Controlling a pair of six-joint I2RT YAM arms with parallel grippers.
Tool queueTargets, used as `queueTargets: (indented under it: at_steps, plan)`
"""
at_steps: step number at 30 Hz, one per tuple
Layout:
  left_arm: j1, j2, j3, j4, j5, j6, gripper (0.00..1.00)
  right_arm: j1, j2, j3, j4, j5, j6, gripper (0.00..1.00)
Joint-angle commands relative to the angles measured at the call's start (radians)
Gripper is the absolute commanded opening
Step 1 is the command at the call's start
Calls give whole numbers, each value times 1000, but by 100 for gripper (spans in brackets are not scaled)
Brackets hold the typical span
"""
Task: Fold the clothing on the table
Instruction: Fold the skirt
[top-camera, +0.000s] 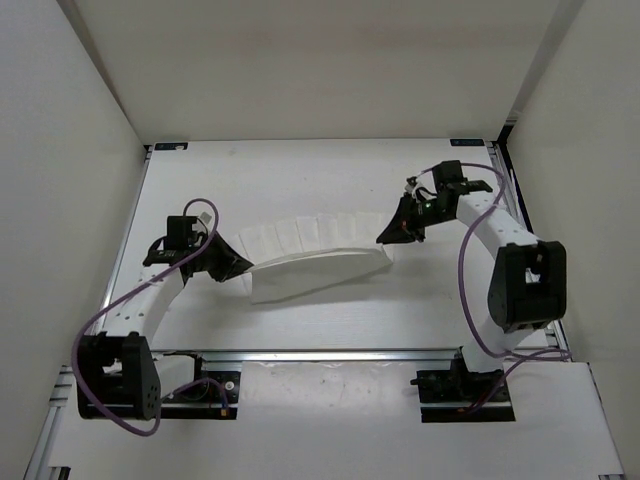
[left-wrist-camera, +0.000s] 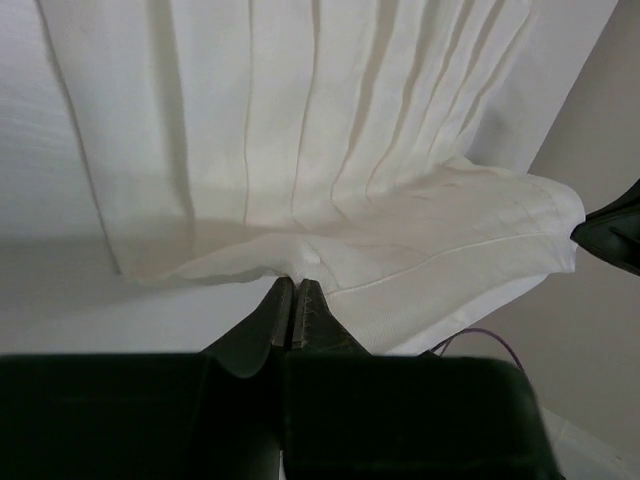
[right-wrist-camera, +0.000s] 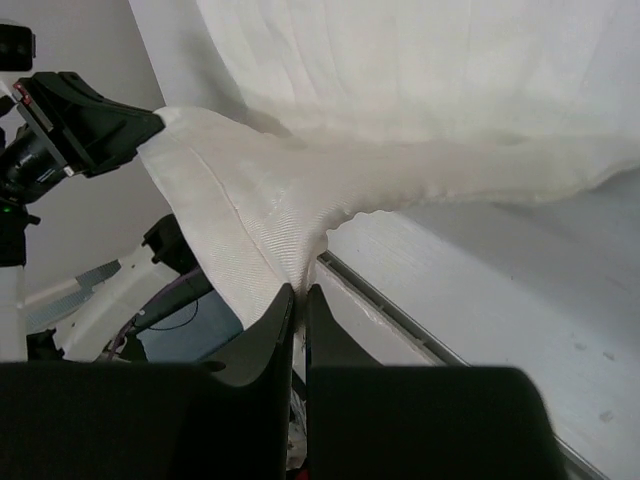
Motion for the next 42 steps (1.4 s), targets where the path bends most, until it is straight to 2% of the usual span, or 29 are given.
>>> queueTargets:
  at_steps: [1, 6, 13, 16, 19, 21, 26, 28, 30, 31, 32, 33, 35, 42]
  plan:
    - [65, 54, 54, 47, -139, 17, 0, -26, 95, 117, 53, 52, -27, 1]
    - [75, 200, 139, 113, -188, -7, 0, -37, 250, 299, -11, 88, -38, 0]
    - [12, 375, 233, 251, -240, -65, 1, -35, 443, 483, -79, 142, -24, 0]
    - [-11, 435, 282, 285, -268, -88, 2, -37, 460, 500, -88, 167, -19, 0]
    - [-23, 492, 330, 300, -269, -107, 13, -37, 443, 473, -100, 182, -27, 0]
    - [-28, 507, 347, 320, -271, -113, 11, -53, 425, 450, -109, 184, -30, 0]
    - [-40, 553, 383, 358, -283, -134, 13, -84, 367, 344, -91, 182, -24, 0]
    - [-59, 574, 387, 377, -276, -144, 23, -99, 367, 322, -85, 171, -30, 0]
    - [-78, 593, 396, 419, -277, -156, 45, -110, 376, 312, -96, 165, -35, 0]
    - [-85, 604, 396, 436, -268, -148, 51, -109, 368, 305, -85, 167, -38, 0]
    - [-89, 605, 387, 476, -265, -165, 62, -116, 370, 299, -87, 177, -36, 0]
    - [-91, 613, 382, 514, -253, -173, 79, -118, 368, 290, -80, 176, -33, 0]
    - [-86, 613, 376, 594, -240, -187, 98, -132, 361, 278, -62, 165, -21, 0]
    - [-60, 555, 376, 628, -187, -194, 98, -153, 367, 247, -25, 141, 5, 1]
